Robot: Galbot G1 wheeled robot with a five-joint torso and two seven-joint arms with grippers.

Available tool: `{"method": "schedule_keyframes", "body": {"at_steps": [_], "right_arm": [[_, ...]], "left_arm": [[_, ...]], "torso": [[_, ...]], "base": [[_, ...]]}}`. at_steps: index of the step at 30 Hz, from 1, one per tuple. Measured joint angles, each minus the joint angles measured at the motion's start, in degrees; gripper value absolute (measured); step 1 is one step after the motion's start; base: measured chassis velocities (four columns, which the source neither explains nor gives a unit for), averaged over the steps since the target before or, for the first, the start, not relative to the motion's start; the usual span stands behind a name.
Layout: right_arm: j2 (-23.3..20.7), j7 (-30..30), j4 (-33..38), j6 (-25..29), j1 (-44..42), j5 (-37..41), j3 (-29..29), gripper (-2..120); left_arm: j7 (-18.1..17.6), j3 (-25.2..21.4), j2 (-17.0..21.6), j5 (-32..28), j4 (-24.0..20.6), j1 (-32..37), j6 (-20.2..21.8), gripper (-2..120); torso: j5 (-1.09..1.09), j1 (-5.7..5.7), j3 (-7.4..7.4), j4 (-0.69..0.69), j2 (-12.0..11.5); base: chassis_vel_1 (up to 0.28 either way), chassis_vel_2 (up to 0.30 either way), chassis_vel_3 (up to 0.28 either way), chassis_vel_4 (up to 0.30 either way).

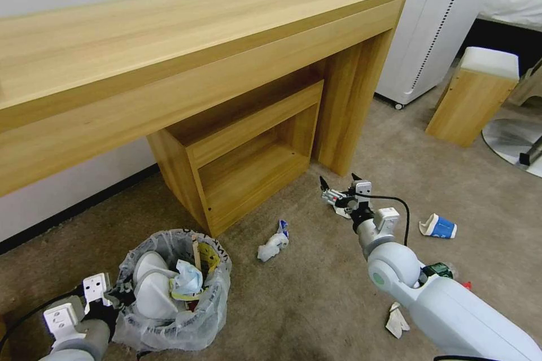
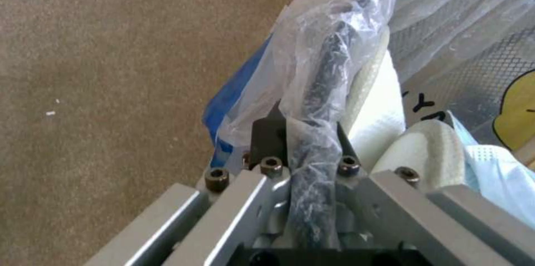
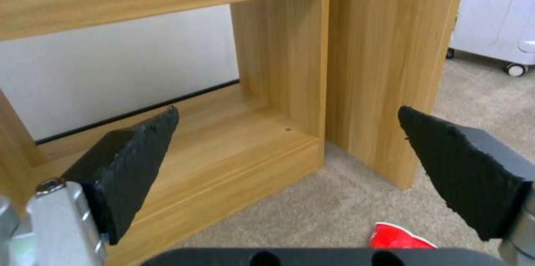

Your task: Pick up the trash bin and place the garbage on the floor into it.

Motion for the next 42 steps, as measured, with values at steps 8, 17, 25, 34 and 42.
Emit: {"method": "schedule_keyframes", "body": {"at_steps": [8,17,25,34,42], "right_arm": [[1.4,3.6,-0.4,-8.0,3.8,9.5,-2.9,100],[6.7,10.9,-5.4,-14.6,9.0,19.5,-6.7,100],[16.1,18.1,-14.1,-18.2,11.8,27.9,-7.9,100],[25.6,22.9,-24.8,-20.3,12.9,30.3,-7.2,100],[30.1,22.7,-34.3,-21.8,14.2,28.2,-6.9,100]], "left_arm": [[0.0,0.1,-0.3,0.1,0.4,-0.2,0.0,1],[0.1,-0.1,-0.7,0.2,1.3,-0.7,-0.1,1],[0.0,-0.2,-1.3,0.5,2.4,-1.3,-0.1,1],[-0.1,-0.2,-2.1,1.0,2.5,-1.4,-0.1,1],[-0.1,-0.1,-2.8,1.7,2.5,-1.0,-0.1,1]], "torso": [[0.0,0.0,0.0,0.0,0.0],[-0.01,0.0,0.0,0.01,0.0],[0.0,0.0,0.0,0.01,0.0],[0.0,0.0,0.0,0.02,0.0],[-0.01,0.0,0.0,0.0,0.0]], "base": [[0.0,0.0,0.0,0.0],[0.0,0.0,0.0,0.0],[0.0,0.0,0.0,0.0],[0.0,0.0,0.0,0.0],[0.0,0.0,0.0,0.0]]}}
